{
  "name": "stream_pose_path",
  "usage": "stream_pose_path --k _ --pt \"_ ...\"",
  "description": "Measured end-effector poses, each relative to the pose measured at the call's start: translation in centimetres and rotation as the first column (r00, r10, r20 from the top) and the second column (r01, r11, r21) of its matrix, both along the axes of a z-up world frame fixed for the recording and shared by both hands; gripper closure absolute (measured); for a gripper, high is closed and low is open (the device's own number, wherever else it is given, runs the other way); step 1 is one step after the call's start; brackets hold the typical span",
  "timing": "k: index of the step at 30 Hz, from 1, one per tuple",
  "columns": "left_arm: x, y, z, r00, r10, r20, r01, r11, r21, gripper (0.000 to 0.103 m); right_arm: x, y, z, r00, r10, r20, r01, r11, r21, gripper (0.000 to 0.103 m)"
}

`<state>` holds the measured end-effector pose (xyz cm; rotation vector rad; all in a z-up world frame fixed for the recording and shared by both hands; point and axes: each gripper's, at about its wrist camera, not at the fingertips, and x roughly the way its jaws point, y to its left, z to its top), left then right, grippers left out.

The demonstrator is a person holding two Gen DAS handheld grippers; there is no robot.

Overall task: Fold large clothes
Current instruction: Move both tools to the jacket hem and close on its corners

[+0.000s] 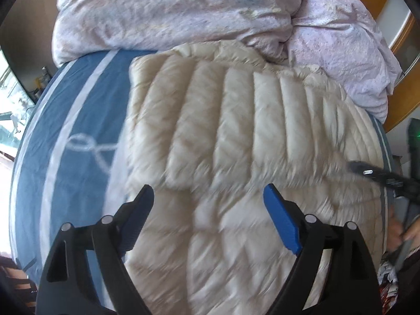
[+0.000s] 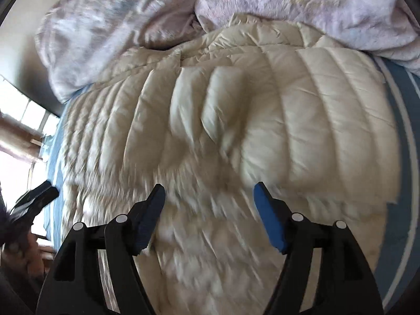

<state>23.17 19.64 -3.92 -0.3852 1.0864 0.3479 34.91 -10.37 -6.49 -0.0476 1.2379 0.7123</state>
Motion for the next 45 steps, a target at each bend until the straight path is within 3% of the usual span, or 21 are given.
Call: stream_pose_path --k 8,18,23,29,39,45 --pt "-8.8 1.0 -1.4 0.998 0.040 -0.051 -0.042 0.999 -0.026 0.018 -4.4 -10.5 0.5 0.992 0.064 -0.106 -0.063 0.998 0.010 0.031" --pt "-16.0 1.0 -4.2 0.990 0.055 -0.134 -0.068 0.993 -0.094 0.018 -7.6 -22.1 -3.2 0.950 -0.078 -0.304 0.068 0.997 -0.041 0.032" --pt "-17.6 0.3 -5.5 0.988 0.047 -0.145 -0.068 0.988 -0.138 0.019 -8.4 -24.2 -5.0 0.918 -0.114 -0.380 0.111 0.993 -0.031 0.032" --pt "-18.1 -1.3 -6.2 0.989 0.009 -0.145 -0.032 0.988 -0.154 0.020 -9.7 -24.6 -5.3 0.904 -0.090 -0.418 0.095 0.995 -0.007 0.032" --pt "-19.0 -3.8 -6.0 0.989 -0.050 -0.137 0.026 0.984 -0.175 0.037 -11.5 -25.2 -6.8 0.845 -0.020 -0.535 0.091 0.990 0.107 0.042" --pt "-20.0 -4.3 -5.9 0.989 -0.049 -0.136 0.024 0.983 -0.185 0.045 -12.2 -24.9 -8.1 0.810 0.012 -0.586 0.061 0.993 0.105 0.049"
